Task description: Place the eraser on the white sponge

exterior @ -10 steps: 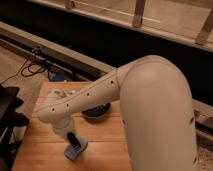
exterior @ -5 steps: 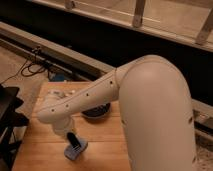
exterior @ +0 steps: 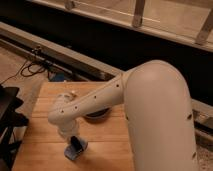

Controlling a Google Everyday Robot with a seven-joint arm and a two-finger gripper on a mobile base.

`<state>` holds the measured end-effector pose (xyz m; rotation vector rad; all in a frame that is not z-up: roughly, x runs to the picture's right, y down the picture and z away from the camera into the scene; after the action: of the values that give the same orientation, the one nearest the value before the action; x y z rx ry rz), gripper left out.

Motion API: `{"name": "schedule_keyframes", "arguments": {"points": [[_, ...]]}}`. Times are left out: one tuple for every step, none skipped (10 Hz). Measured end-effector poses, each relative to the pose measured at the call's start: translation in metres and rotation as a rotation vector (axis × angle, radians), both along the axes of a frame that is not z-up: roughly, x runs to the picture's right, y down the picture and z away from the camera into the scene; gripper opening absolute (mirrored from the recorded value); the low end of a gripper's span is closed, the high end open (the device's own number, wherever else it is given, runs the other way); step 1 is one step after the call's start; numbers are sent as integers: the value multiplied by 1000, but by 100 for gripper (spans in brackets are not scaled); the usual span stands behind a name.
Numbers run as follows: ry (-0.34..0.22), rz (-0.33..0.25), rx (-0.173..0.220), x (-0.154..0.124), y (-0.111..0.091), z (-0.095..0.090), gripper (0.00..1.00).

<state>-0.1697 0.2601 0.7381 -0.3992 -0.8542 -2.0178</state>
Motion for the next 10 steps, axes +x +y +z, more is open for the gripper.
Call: {"name": "schedule_keyframes", "arguments": {"points": [[-5,0,-1,-1,2,0,50],[-5,1,-1,0,3,0,59],[-4,4,-2,1,3,1,68],[-6,2,-2,1,4,0,70],[-8,0,0,0,4,-1,70],[-9,-1,2,0,3,-1,70],[-6,-3,6,0,2,-3,70],[3,-13,17,1,-3,-6,70],[16,-26,36,3,-12,-12,70],[19,-31,39,2,-18,-19,70]]}}
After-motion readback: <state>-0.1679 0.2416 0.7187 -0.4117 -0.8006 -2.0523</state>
